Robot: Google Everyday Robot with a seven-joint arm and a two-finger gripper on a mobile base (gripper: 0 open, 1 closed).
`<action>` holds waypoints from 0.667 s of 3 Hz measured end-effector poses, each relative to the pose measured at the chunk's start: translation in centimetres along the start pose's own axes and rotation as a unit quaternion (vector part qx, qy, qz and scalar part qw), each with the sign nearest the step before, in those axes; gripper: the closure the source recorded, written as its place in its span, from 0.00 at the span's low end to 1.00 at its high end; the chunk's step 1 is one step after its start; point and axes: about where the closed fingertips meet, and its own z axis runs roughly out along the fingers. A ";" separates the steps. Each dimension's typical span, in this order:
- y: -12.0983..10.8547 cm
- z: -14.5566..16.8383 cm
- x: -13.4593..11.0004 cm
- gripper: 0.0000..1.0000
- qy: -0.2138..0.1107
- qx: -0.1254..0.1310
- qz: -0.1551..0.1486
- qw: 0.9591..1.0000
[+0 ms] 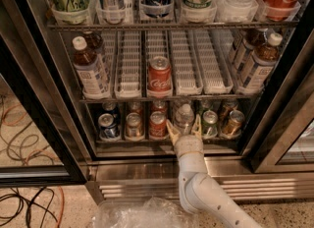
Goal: Pick water bottle from bottom shelf of fridge
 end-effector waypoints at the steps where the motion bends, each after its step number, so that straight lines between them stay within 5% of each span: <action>1: -1.0 1.2 0.5 0.27 0.007 0.022 0.016 1.000; 2: -0.9 1.7 0.6 0.25 0.009 0.020 0.014 1.000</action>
Offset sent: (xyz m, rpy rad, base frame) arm 0.0190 -0.0137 -0.0046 0.0377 0.0095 -0.0589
